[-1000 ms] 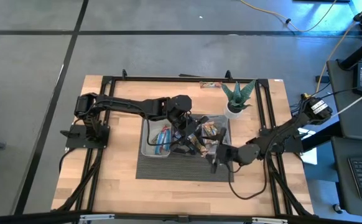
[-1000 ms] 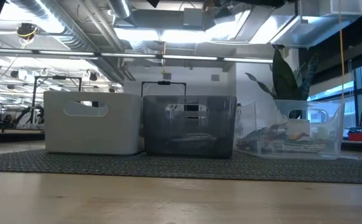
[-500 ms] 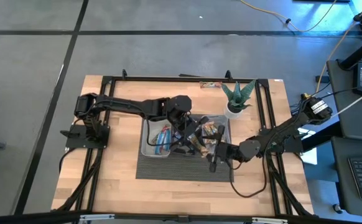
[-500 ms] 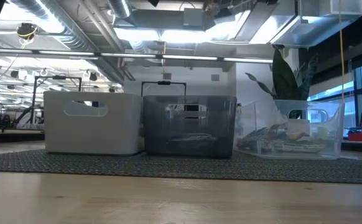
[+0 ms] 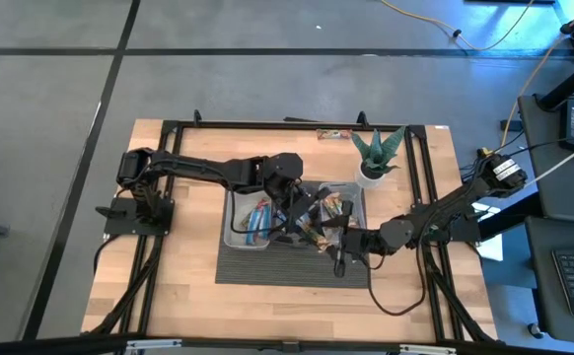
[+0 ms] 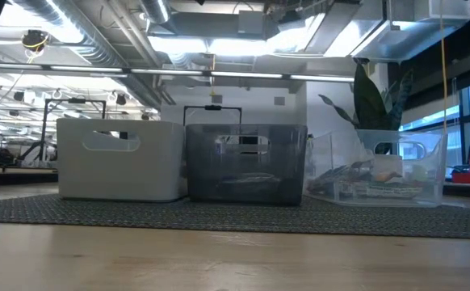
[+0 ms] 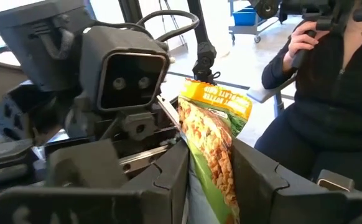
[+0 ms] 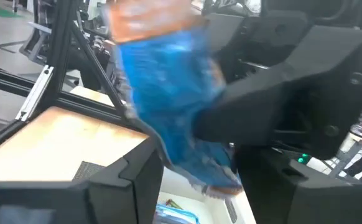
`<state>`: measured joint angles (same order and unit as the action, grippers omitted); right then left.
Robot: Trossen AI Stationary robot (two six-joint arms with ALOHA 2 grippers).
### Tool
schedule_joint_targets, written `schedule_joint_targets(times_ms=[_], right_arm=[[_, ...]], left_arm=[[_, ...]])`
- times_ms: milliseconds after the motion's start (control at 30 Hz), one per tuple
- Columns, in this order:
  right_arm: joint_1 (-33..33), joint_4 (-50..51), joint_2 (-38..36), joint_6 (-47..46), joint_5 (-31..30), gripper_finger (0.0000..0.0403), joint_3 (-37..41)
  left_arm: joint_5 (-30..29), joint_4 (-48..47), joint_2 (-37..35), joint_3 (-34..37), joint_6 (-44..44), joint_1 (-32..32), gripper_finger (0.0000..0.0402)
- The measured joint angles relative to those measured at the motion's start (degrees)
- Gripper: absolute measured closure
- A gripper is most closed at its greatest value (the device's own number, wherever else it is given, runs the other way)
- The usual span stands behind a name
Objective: Pick and place Granola Bars by type
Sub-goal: Put the orange granola bar into the transparent bin
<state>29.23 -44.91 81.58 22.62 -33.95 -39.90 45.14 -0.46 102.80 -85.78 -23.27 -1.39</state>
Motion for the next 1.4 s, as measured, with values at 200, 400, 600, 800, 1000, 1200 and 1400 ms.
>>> schedule_joint_targets(times_ms=[200, 400, 600, 800, 1000, 1200, 1400], right_arm=[[0.0, 0.1, 0.0, 0.0, -0.8, 0.0241, 0.0], [0.1, 1.1, 0.0, 0.1, -0.7, 0.0286, 0.0], [0.0, 2.8, 0.0, 0.0, -0.9, 0.0298, 0.0], [0.2, 4.5, 0.0, -0.8, -4.3, 0.0299, 0.0], [0.1, 7.2, 0.0, -4.3, -5.7, 0.0301, -0.1], [0.2, 11.1, 0.0, -9.2, -7.1, 0.0301, -0.1], [0.2, 20.1, -3.4, -19.9, -18.9, 0.03, -0.1]], left_arm=[[-0.6, 0.3, 0.0, 0.0, 0.0, -0.1, 0.0301], [-1.1, -0.1, 0.1, 0.0, 0.7, -0.2, 0.0301], [-0.9, -2.0, 0.2, 0.0, 1.5, -0.8, 0.0301], [-1.1, -3.2, 0.2, 0.0, 1.5, -1.2, 0.0288], [-6.9, -8.3, -2.9, 0.1, -2.2, -3.1, 0.0259], [-7.1, -16.1, -6.8, 0.0, -3.0, -6.6, 0.0252], [-7.3, -25.2, -7.9, 0.2, 1.1, -10.6, 0.0255]])
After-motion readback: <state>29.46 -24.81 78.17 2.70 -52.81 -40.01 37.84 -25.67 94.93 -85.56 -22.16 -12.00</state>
